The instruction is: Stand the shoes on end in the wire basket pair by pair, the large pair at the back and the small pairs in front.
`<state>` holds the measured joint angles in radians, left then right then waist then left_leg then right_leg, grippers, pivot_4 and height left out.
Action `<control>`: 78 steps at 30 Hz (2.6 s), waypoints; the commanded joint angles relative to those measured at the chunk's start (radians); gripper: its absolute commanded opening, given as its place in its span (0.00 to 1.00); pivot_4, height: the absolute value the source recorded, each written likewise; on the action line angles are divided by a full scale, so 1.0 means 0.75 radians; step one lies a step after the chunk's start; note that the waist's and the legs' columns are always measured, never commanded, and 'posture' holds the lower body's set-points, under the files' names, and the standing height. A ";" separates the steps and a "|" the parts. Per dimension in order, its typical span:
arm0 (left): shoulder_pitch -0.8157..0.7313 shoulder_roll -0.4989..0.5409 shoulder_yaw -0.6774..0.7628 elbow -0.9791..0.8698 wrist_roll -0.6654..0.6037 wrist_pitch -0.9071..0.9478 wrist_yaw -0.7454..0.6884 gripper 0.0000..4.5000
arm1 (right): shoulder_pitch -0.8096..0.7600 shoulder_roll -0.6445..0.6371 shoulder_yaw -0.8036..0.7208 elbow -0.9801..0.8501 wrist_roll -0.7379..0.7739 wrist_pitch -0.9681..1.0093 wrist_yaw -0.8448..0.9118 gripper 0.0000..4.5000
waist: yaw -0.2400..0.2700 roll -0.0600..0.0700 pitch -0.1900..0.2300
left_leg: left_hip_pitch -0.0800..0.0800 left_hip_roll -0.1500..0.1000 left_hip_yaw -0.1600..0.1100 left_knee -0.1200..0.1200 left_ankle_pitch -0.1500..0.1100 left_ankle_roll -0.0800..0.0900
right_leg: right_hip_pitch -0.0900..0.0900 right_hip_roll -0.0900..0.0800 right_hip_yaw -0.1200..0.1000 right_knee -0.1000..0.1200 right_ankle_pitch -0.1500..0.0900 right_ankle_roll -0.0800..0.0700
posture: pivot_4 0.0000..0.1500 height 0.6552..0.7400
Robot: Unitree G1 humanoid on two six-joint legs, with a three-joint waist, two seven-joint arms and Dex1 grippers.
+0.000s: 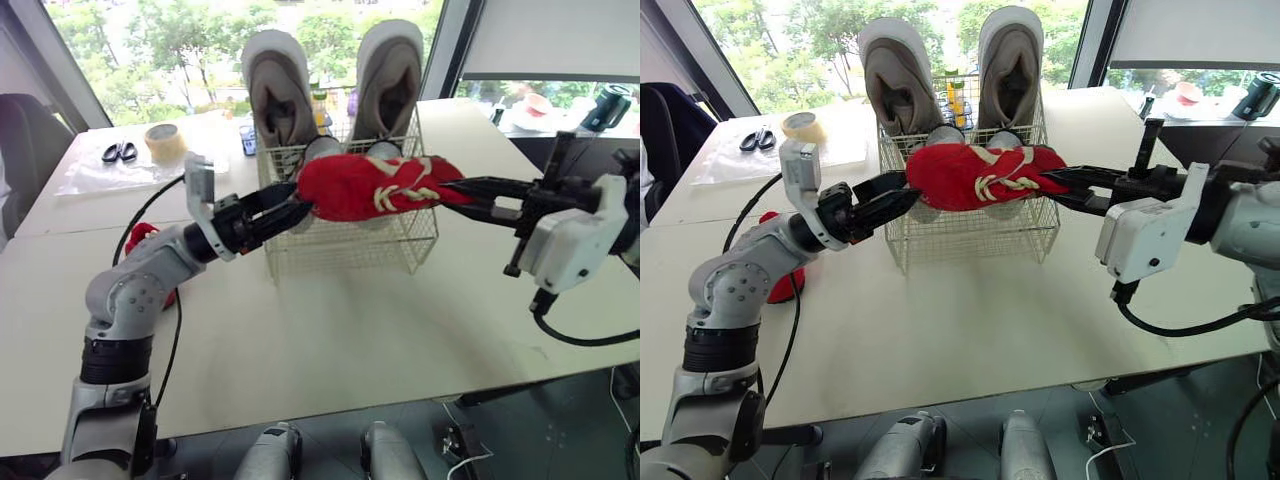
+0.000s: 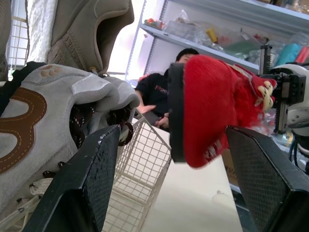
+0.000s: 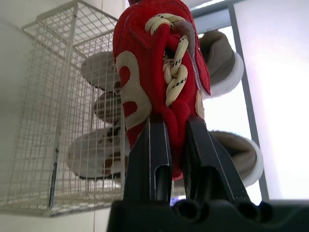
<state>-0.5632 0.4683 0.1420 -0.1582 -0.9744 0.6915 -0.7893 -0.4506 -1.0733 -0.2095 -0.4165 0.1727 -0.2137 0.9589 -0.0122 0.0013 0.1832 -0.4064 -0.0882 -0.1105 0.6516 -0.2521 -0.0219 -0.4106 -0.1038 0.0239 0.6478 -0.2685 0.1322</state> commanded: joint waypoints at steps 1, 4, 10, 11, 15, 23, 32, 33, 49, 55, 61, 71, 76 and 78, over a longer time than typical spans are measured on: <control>-0.028 -0.002 0.040 -0.037 -0.035 0.006 -0.006 0.79 | -0.062 0.019 0.026 -0.004 -0.002 -0.080 -0.003 0.01 | 0.002 0.000 0.000 | 0.000 0.000 0.000 0.000 0.000 0.000 | 0.000 0.000 0.000 0.000 0.000 0.000 | 1.00 1.00; -0.031 -0.006 0.039 -0.039 -0.042 0.015 -0.011 0.79 | -0.097 0.039 0.067 0.015 -0.016 -0.124 -0.004 0.01 | 0.001 0.000 0.000 | 0.000 0.000 0.000 0.000 0.000 0.000 | 0.000 0.000 0.000 0.000 0.000 0.000 | 1.00 1.00; -0.047 -0.021 0.028 -0.031 -0.069 0.048 -0.026 0.51 | -0.164 0.072 0.143 0.043 -0.033 -0.189 0.016 0.00 | 0.001 0.000 0.000 | 0.000 0.000 0.000 0.000 0.000 -0.001 | 0.000 0.000 0.000 0.000 0.000 0.000 | 1.00 1.00; -0.045 -0.023 0.028 -0.032 -0.078 0.055 -0.027 0.39 | -0.168 0.072 0.147 0.054 -0.037 -0.196 0.019 0.00 | 0.001 0.000 0.000 | 0.000 0.000 0.000 0.000 0.000 -0.001 | 0.000 0.000 0.000 0.000 0.000 0.000 | 1.00 1.00; -0.028 -0.039 0.037 -0.050 -0.104 0.079 -0.019 0.07 | -0.176 0.066 0.137 0.084 -0.029 -0.168 0.017 0.19 | 0.001 0.000 0.000 | 0.000 0.000 0.000 0.000 0.000 -0.001 | 0.000 0.000 0.000 0.000 0.000 0.000 | 1.00 1.00; -0.003 -0.105 0.114 -0.082 -0.210 0.104 0.085 0.07 | -0.096 0.053 -0.021 -0.001 0.352 0.541 -0.084 0.98 | 0.004 0.000 0.000 | 0.000 0.000 -0.001 0.000 0.000 -0.001 | 0.000 0.000 0.000 0.000 0.000 0.000 | 1.00 1.00; -0.021 -0.173 0.167 -0.090 -0.343 0.103 0.207 0.07 | 0.096 0.139 -0.360 -0.031 1.260 1.402 -0.327 0.98 | 0.016 0.000 0.000 | -0.001 0.000 -0.002 0.001 -0.004 0.007 | 0.000 -0.001 0.000 0.000 0.000 0.000 | 1.00 1.00; -0.024 -0.177 0.164 -0.091 -0.346 0.102 0.213 0.07 | 0.089 0.171 -0.372 -0.022 1.353 1.435 -0.381 0.98 | 0.015 0.000 0.000 | 0.000 0.000 -0.001 0.001 -0.004 0.007 | 0.000 0.000 0.000 0.001 0.000 0.000 | 1.00 1.00; -0.055 -0.249 0.145 -0.131 -0.419 0.096 0.308 0.07 | -0.234 0.735 -0.073 0.086 1.633 1.363 -0.745 0.98 | 0.024 0.000 0.000 | -0.001 0.000 -0.001 0.001 0.000 0.000 | -0.001 0.001 0.000 0.002 0.000 0.000 | 1.00 1.00; -0.057 -0.253 0.140 -0.147 -0.434 0.101 0.329 0.07 | -0.315 0.840 -0.012 0.130 1.568 1.309 -0.732 0.98 | 0.018 0.000 0.000 | -0.001 0.000 -0.002 0.001 0.000 0.000 | -0.002 0.001 0.000 0.002 0.000 0.000 | 1.00 1.00; -0.042 -0.255 0.134 -0.163 -0.441 0.101 0.351 0.07 | -0.359 0.903 -0.009 0.159 1.549 1.274 -0.717 0.79 | 0.000 0.000 0.000 | -0.001 0.000 -0.002 0.000 0.000 0.000 | -0.002 0.001 0.000 0.002 0.000 0.000 | 1.00 1.00; -0.031 -0.209 0.131 -0.131 -0.438 0.150 0.394 0.58 | -0.432 0.885 0.001 0.178 1.543 1.301 -0.731 0.17 | -0.002 0.000 0.000 | -0.001 0.000 -0.002 -0.001 0.000 0.000 | -0.003 0.001 0.000 0.002 0.000 0.000 | 1.00 1.00; 0.022 -0.062 0.122 -0.174 -0.383 0.188 0.291 0.99 | -0.495 0.618 0.042 0.273 1.386 1.383 -0.486 0.17 | -0.002 0.000 0.000 | -0.002 0.000 -0.001 -0.002 0.000 0.000 | -0.004 0.001 0.000 0.002 0.000 0.000 | 1.00 1.00; 0.058 0.014 0.128 -0.197 -0.346 0.184 0.232 0.99 | -0.532 0.417 0.112 0.389 1.199 1.344 -0.238 0.17 | 0.000 0.000 0.000 | -0.002 -0.001 -0.001 -0.001 0.000 0.001 | -0.004 0.001 0.000 0.002 0.000 0.000 | 1.00 1.00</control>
<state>-0.5267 0.4433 0.2157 -0.2579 -1.2553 0.8372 -0.5703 -0.8085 -0.6736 -0.1291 -0.1849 1.1826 0.8289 0.6287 -0.0118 0.0015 0.1832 -0.4086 -0.0888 -0.1109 0.6507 -0.2529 -0.0202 -0.4139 -0.1033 0.0239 0.6490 -0.2684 0.1319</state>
